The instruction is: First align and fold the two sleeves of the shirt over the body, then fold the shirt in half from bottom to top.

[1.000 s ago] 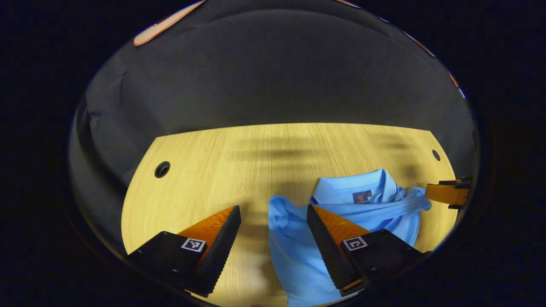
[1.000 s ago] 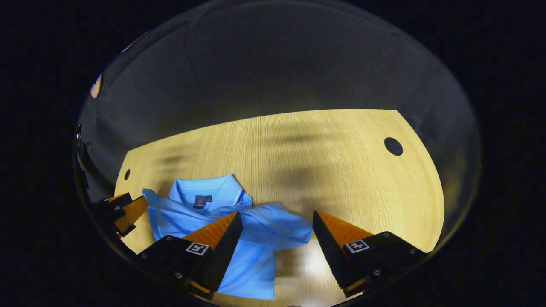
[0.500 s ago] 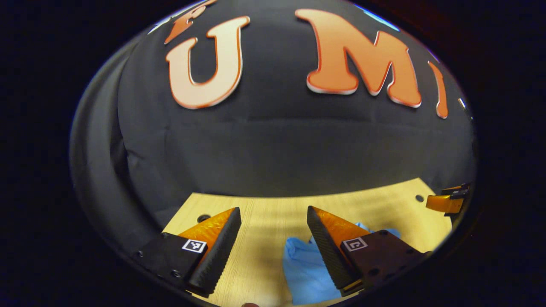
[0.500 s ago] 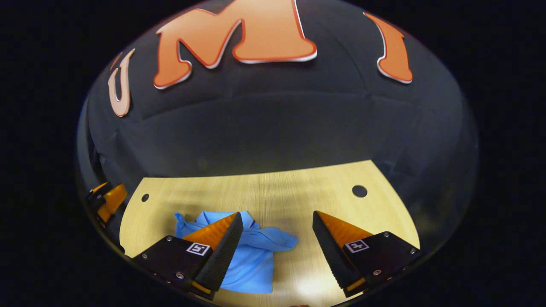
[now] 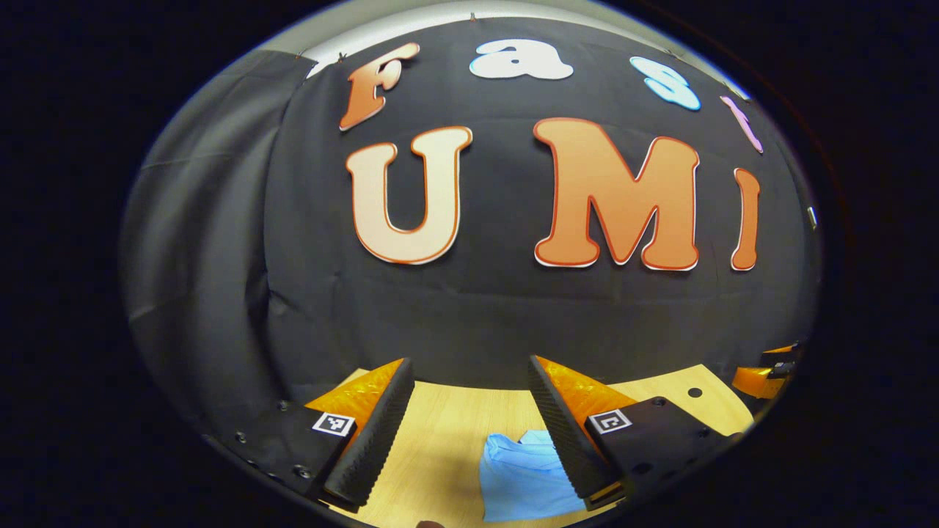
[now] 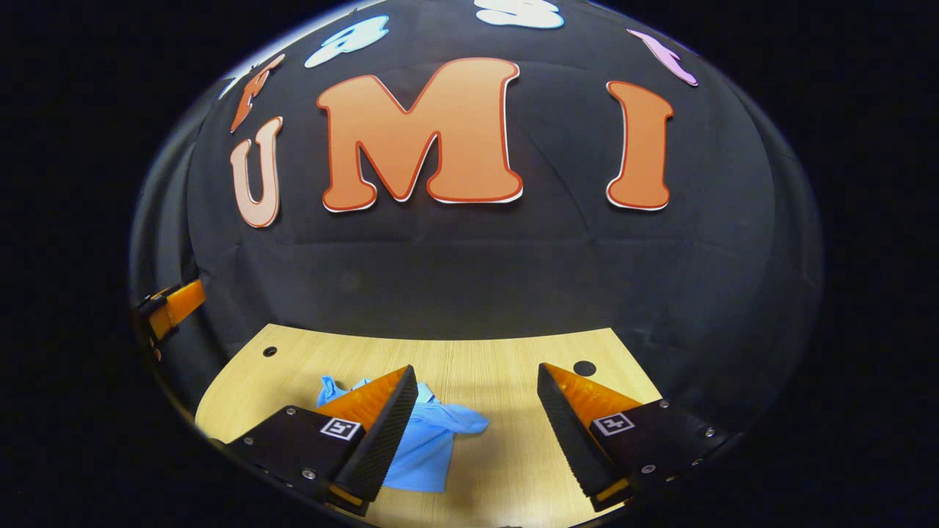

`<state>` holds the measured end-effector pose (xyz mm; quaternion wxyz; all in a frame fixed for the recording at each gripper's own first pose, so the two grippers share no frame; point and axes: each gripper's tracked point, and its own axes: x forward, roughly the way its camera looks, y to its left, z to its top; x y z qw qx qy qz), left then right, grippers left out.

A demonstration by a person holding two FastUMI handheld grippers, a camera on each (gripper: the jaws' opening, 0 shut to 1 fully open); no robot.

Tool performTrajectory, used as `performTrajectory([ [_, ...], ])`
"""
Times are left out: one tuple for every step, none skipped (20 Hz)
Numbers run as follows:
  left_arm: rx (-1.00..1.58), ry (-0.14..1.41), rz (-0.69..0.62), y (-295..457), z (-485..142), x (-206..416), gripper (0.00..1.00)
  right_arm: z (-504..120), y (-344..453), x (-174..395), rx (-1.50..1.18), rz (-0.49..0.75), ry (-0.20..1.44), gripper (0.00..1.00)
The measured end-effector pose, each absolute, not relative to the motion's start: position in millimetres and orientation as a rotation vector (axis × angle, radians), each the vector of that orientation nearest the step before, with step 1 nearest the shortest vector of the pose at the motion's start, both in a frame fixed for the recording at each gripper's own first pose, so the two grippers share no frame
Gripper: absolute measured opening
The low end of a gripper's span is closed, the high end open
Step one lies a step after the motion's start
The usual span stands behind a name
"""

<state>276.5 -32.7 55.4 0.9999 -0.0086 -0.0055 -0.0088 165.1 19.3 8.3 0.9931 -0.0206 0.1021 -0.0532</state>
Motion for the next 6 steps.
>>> performTrajectory([
  [-0.001,-0.032,-0.018,-33.7,60.1,265.5,1.0,10.6,15.2,157.5,-0.056,-0.116,0.195,0.99],
  [0.014,-0.041,-0.021,-35.9,61.0,255.0,1.0,9.0,13.3,146.9,-0.064,-0.121,0.197,0.99],
  [0.021,-0.041,-0.023,-38.0,58.5,246.2,1.0,8.8,13.5,138.0,-0.063,-0.121,0.196,0.98],
  [0.017,-0.041,-0.037,-41.3,57.7,235.8,1.0,11.5,15.1,132.2,-0.057,-0.121,0.186,0.99],
  [0.017,-0.039,-0.047,-42.6,55.5,227.2,0.99,12.2,16.4,125.4,-0.051,-0.124,0.179,0.99],
  [0.03,-0.04,-0.048,-41.8,55.3,219.6,1.0,12.3,17.8,117.6,-0.046,-0.128,0.172,0.99],
])
